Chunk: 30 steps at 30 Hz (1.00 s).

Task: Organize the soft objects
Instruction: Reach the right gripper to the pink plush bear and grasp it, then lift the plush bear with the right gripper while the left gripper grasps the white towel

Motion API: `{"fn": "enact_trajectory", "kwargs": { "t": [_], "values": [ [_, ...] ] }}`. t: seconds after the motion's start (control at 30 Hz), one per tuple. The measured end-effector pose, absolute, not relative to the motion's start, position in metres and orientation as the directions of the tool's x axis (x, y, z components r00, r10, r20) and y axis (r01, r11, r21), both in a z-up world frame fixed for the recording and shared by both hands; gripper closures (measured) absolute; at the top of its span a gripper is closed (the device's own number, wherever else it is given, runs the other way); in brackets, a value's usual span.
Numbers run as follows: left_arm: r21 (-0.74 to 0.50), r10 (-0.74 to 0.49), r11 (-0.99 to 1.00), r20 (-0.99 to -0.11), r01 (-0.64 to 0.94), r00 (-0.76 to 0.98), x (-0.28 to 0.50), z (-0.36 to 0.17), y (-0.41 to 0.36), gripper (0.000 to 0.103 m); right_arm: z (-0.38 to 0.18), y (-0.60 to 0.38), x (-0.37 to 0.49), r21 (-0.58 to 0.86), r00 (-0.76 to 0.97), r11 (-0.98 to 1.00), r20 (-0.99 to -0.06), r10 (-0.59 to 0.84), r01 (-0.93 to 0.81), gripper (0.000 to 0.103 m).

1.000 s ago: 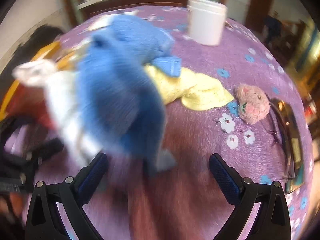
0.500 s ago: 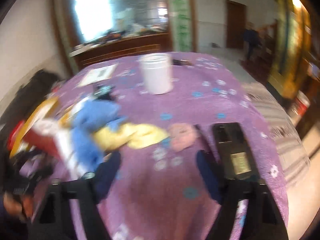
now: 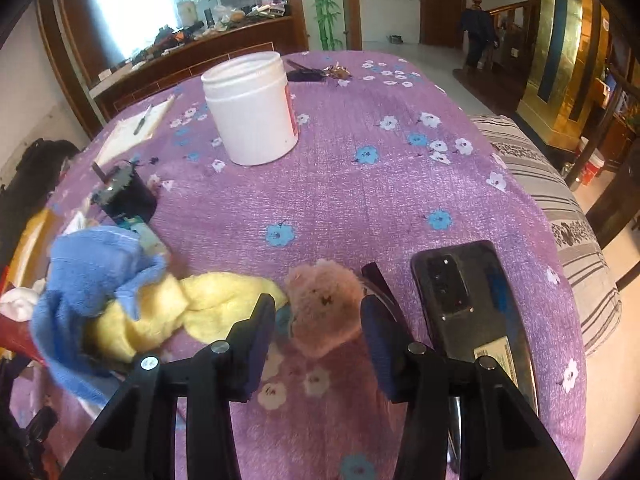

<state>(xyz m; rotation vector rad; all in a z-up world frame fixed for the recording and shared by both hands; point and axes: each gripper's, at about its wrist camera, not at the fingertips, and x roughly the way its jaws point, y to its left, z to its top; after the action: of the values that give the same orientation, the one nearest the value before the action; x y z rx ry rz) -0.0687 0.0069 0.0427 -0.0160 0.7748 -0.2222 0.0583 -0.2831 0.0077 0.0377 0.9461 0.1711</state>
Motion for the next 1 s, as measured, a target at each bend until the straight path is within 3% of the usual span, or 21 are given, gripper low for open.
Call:
{"fn": "enact_trajectory", "kwargs": {
  "t": [0.13,0.2,0.3,0.5,0.67,0.8,1.0],
  "values": [
    [-0.107,-0.211,0.976,-0.693,0.191,0.69,-0.067,0.042,0.009,0.0,-0.005,-0.276,0.067,0.06,0.548,0.987,-0.826,0.131,-0.147,0.056],
    [-0.112,-0.214,0.975,-0.693,0.19,0.688,-0.066,0.042,0.009,0.0,-0.006,-0.277,0.066,0.068,0.561,0.988,-0.816,0.137,-0.142,0.064],
    [-0.122,-0.224,0.973,-0.692,0.194,0.686,-0.066,0.042,0.01,0.0,0.003,-0.278,0.059,0.126,0.582,0.981,-0.79,0.191,-0.151,0.067],
    [-0.191,-0.254,0.967,-0.702,0.168,0.666,-0.062,0.041,0.021,0.0,0.069,-0.266,0.033,0.272,0.779,0.946,-0.548,0.304,-0.178,0.067],
    [-0.267,-0.287,0.955,-0.719,0.131,0.633,-0.068,0.045,0.04,0.0,0.111,-0.218,0.036,0.289,0.818,0.915,-0.425,0.387,-0.282,0.067],
    [-0.243,-0.237,0.967,-0.73,0.08,0.642,-0.071,0.057,0.056,0.0,0.111,-0.172,0.019,0.235,0.813,0.873,-0.322,0.484,-0.427,0.066],
    [-0.293,-0.248,0.956,-0.751,0.028,0.612,-0.057,0.06,0.08,0.0,0.08,-0.152,0.014,0.273,0.685,0.787,-0.387,0.617,-0.554,0.066]
  ]
}}
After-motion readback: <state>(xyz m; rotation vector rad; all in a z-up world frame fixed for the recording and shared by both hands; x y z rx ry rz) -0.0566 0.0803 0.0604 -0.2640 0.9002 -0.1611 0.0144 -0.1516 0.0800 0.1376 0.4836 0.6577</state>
